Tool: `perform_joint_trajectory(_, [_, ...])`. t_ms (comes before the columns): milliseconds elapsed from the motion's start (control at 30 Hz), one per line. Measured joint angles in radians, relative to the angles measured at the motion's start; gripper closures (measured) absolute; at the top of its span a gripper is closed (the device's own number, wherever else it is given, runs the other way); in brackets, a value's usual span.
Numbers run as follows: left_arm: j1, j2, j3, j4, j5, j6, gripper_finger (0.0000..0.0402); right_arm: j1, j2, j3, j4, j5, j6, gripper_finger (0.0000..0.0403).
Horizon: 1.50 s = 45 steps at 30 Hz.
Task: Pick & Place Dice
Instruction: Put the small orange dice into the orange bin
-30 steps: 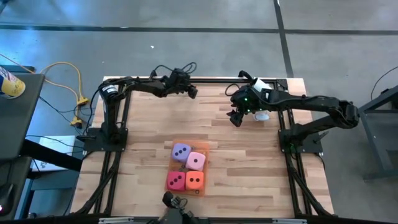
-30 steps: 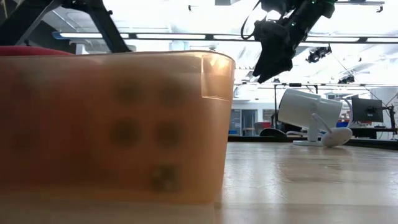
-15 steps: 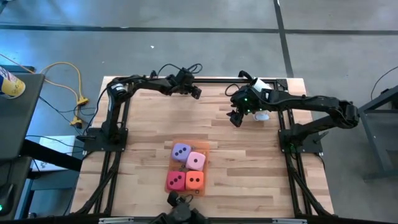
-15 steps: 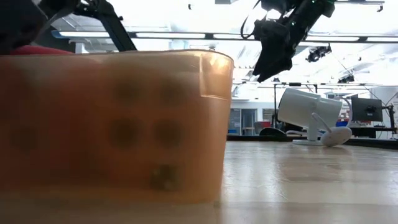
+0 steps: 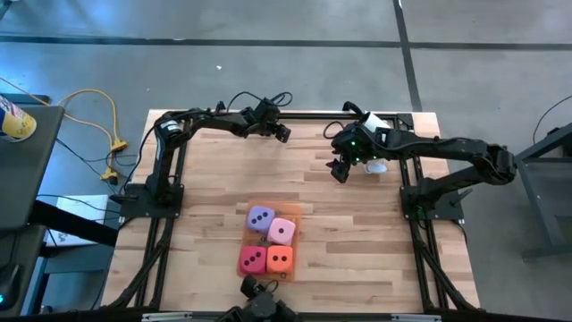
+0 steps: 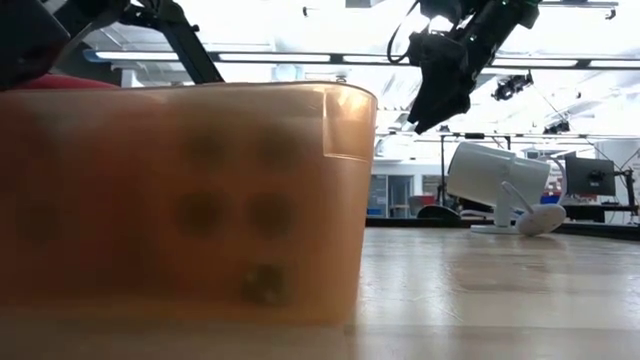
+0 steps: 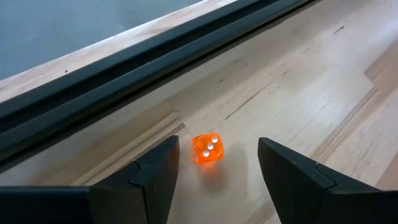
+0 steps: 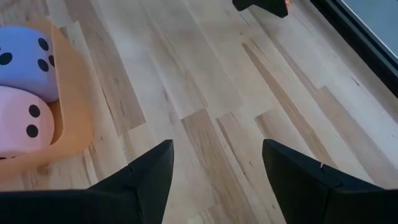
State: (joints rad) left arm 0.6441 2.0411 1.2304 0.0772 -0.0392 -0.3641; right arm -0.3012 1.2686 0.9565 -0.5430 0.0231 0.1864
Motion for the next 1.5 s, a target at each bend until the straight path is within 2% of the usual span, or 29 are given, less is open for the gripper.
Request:
perform_joint_trajectory(367, [0.0,0.0,0.0,-0.002,0.004,0.0,0.0197,0.0,0.0,0.0,0.0,-0.006,0.0,0.0168])
perform_joint_trajectory(733, [-0.001,0.0,0.0,0.01,0.011,-0.039,0.0258,0.002,0.0,0.0,-0.001,-0.006,0.0,0.0168])
perform_joint_trajectory(1033, [-0.01,0.0,0.0,0.01,0.023,-0.056,0.03,0.048,0.0,0.0,-0.002,-0.008,0.0,0.0168])
perform_joint_trajectory(1500, [-0.023,0.005,0.0,-0.002,0.023,-0.055,0.0306,0.084,0.0,0.0,-0.004,-0.004,0.031,0.0168])
